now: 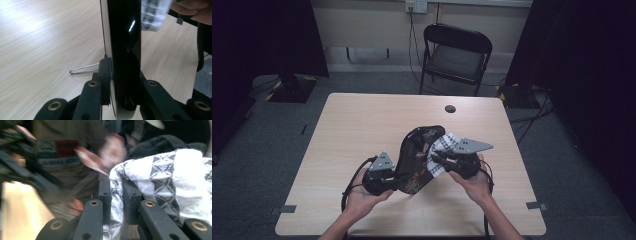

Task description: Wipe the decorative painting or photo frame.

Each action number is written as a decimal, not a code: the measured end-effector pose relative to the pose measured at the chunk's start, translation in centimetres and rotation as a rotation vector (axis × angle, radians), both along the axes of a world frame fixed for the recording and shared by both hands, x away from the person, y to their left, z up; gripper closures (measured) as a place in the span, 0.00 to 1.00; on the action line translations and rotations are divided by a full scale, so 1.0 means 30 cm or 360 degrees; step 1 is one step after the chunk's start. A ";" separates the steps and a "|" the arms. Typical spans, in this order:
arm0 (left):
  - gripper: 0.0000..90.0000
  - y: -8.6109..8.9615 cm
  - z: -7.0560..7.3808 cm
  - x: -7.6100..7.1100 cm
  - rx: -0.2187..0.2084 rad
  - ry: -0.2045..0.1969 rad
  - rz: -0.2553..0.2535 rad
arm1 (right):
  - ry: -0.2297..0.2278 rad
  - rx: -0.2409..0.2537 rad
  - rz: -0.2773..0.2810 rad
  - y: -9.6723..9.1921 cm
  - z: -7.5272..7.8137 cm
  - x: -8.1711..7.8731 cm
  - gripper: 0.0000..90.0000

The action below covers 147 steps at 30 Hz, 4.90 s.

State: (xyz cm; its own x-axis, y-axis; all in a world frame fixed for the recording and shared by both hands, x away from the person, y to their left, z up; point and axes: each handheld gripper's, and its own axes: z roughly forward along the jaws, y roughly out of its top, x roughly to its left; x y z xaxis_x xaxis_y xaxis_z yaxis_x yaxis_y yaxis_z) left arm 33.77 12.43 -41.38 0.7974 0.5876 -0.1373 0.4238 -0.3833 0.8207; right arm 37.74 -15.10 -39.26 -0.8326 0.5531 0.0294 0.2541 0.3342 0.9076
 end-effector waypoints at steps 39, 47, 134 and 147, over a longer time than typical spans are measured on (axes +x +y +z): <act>0.86 0.004 0.008 0.013 0.0010 -0.0006 -0.0005 | 0.0150 -0.0060 -0.0195 -0.105 -0.123 0.065 0.88; 0.78 0.026 0.020 0.006 -0.0063 0.0005 0.0004 | 0.0123 -0.0066 -0.0195 -0.102 -0.109 0.058 0.88; 0.86 0.034 0.029 0.017 -0.0063 -0.0007 0.0044 | 0.0072 -0.0102 0.0140 0.073 -0.106 -0.021 0.88; 0.86 0.032 0.029 0.019 -0.0077 -0.0001 0.0046 | 0.0124 -0.0097 -0.0120 -0.049 -0.143 0.072 0.88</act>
State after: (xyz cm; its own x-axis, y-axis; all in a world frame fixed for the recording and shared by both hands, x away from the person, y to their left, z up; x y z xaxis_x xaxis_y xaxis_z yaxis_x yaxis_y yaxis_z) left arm 34.33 13.39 -40.50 0.7804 0.6030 -0.1652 0.4332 -0.3310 0.8383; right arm 39.91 -16.58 -43.56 -0.7851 0.6168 0.0567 0.3494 0.3654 0.8628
